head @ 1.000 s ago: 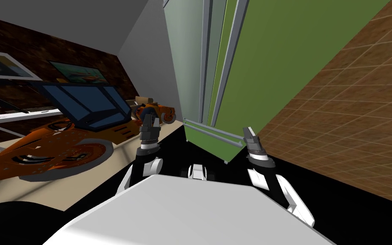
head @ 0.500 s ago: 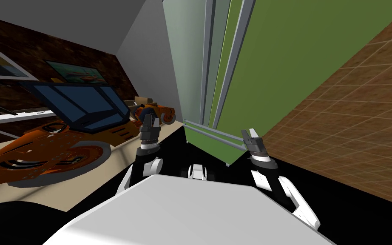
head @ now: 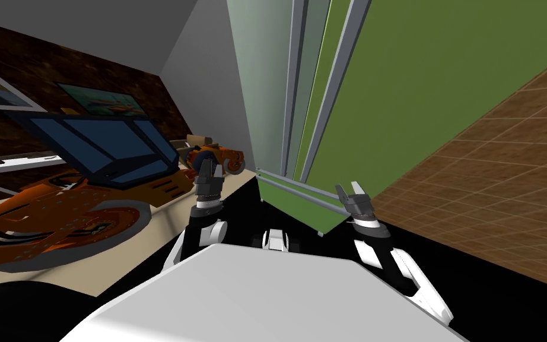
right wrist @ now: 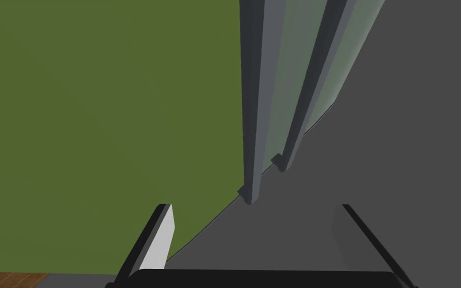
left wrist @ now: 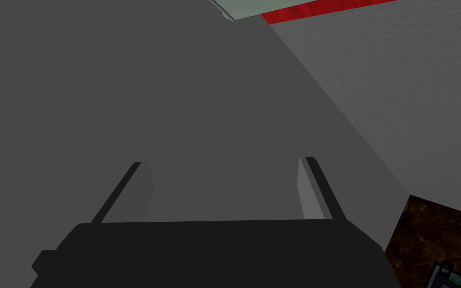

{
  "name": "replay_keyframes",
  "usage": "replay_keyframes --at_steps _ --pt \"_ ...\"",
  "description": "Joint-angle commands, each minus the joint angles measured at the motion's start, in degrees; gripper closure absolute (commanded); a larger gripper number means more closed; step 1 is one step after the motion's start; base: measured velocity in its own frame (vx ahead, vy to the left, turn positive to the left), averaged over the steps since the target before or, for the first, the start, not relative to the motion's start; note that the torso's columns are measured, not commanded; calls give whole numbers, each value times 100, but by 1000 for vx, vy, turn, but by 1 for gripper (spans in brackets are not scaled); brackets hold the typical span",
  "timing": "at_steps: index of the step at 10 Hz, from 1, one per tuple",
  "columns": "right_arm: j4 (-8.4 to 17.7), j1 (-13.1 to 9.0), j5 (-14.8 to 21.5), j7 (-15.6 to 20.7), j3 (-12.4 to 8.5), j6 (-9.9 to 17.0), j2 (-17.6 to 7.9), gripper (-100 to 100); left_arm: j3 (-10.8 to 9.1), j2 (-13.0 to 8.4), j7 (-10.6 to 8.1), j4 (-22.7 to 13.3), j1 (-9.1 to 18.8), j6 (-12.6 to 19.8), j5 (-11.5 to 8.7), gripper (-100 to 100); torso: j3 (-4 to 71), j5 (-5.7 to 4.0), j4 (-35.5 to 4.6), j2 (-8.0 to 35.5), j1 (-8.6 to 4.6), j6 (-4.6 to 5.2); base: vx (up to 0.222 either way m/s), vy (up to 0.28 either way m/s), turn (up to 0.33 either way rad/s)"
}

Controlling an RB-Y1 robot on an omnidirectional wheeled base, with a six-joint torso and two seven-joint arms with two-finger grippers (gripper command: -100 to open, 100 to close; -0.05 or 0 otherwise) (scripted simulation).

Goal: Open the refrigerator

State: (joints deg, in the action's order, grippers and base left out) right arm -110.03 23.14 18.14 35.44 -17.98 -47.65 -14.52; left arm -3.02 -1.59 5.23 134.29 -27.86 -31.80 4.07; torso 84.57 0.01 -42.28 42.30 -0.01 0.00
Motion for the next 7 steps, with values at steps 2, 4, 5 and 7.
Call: replay_keyframes --at_steps 2,4,5,7 --pt "380 -38 325 599 -280 -318 13 -100 0 0 0 0 0 0 0 0 -3 -2 -1 3 -5 0 85 38 -5" --pt "571 -66 475 907 -414 -462 22 -100 0 0 0 0 0 0 0 0 2 1 1 -3 4 -1 92 48 -6" --pt "571 -66 475 1041 -414 -462 22 -100 0 0 0 0 0 0 0 0 2 0 1 -5 4 0 78 34 -4" --pt "764 -94 625 1354 -547 -604 35 -100 0 0 0 0 0 0 0 0 1 -2 0 -4 -4 0 90 33 -5"
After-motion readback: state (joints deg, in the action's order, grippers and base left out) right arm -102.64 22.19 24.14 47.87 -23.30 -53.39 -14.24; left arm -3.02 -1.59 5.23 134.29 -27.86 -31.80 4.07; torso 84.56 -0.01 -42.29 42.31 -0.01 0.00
